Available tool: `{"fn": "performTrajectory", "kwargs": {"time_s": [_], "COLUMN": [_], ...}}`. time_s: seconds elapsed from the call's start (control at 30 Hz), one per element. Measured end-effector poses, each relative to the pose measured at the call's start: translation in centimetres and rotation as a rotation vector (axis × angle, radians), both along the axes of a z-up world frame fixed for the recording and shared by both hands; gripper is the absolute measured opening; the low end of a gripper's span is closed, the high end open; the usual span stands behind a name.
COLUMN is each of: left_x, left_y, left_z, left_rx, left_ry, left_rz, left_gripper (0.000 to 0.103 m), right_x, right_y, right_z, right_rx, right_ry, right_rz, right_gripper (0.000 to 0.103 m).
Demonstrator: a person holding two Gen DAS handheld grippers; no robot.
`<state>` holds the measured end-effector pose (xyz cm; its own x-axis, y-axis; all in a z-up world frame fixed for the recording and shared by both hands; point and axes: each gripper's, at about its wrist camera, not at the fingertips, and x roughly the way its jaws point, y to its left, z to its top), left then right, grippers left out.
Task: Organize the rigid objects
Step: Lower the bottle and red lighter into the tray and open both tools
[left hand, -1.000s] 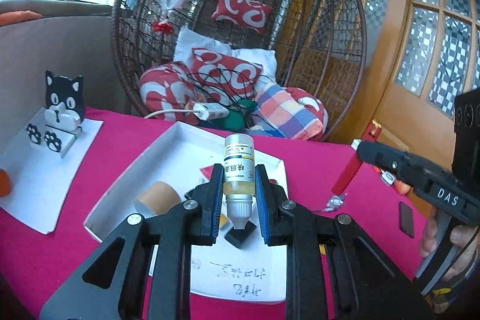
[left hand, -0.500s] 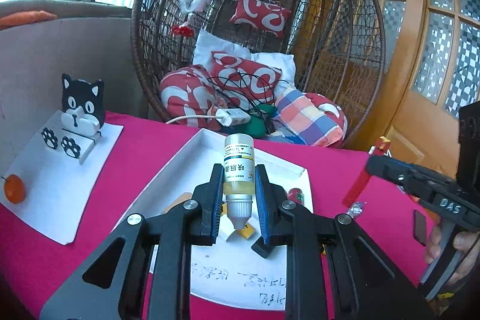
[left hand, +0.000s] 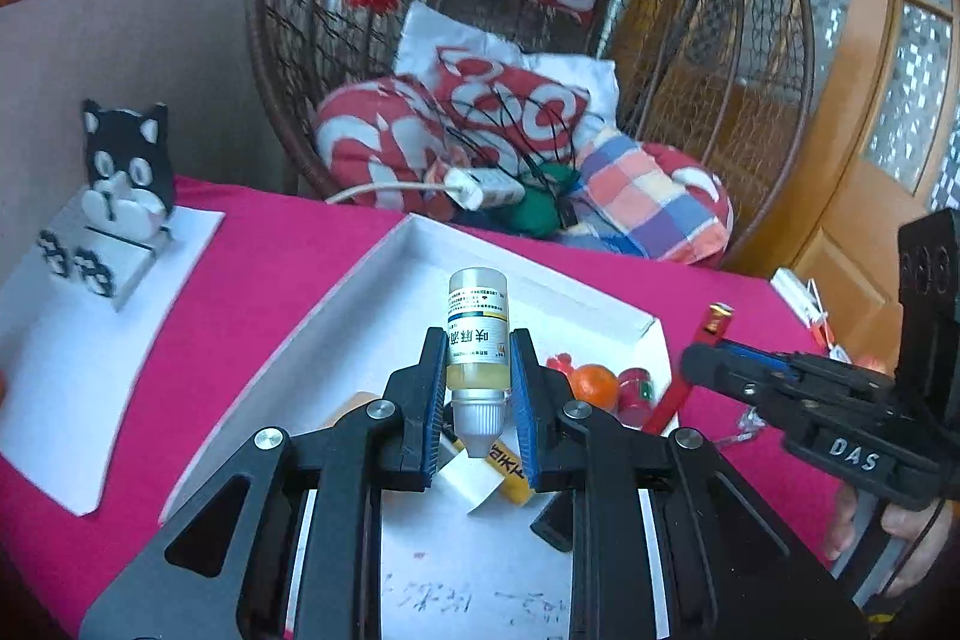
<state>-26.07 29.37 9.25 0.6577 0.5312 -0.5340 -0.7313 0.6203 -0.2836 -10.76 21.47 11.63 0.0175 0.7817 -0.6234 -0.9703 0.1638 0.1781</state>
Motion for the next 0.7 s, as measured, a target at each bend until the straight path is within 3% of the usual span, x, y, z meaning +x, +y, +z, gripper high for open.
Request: {"fn": "performTrajectory", "kwargs": {"time_s": [0.27,0.4,0.43,0.47,0.5,0.53,0.57,0.7], "left_x": [2.2,2.0,1.8,1.7,1.5,1.1,0.6,-0.6], "left_y": [1.8,1.9,2.0,2.1,2.2,2.2,2.1,1.4], "left_z": [-2.1,-2.5,-2.6,-2.7,-2.8,-2.8,-2.8,-2.4], "left_rx": [-0.059,-0.064,-0.070,-0.076,-0.080,-0.079,-0.070,-0.046], "left_ry": [0.032,0.038,0.042,0.046,0.042,0.031,0.011,-0.033], "left_rz": [0.005,0.011,0.015,0.022,0.033,0.048,0.070,0.101], "left_gripper": [0.020,0.020,0.026,0.046,0.062,0.088,0.099,0.102], "right_x": [0.5,1.5,1.8,2.0,2.3,2.7,2.9,3.6], "right_y": [4.5,5.3,5.1,5.0,4.8,4.0,3.7,1.6], "right_z": [-2.2,-3.1,-3.2,-3.3,-3.3,-3.1,-2.9,-1.4], "right_rx": [-0.081,-0.073,-0.066,-0.059,-0.049,-0.021,-0.004,0.070], "right_ry": [0.007,0.060,0.076,0.085,0.094,0.100,0.100,0.114], "right_rz": [0.005,-0.039,-0.056,-0.069,-0.083,-0.112,-0.126,-0.170], "right_gripper": [0.016,0.020,0.035,0.048,0.079,0.094,0.096,0.103]}}
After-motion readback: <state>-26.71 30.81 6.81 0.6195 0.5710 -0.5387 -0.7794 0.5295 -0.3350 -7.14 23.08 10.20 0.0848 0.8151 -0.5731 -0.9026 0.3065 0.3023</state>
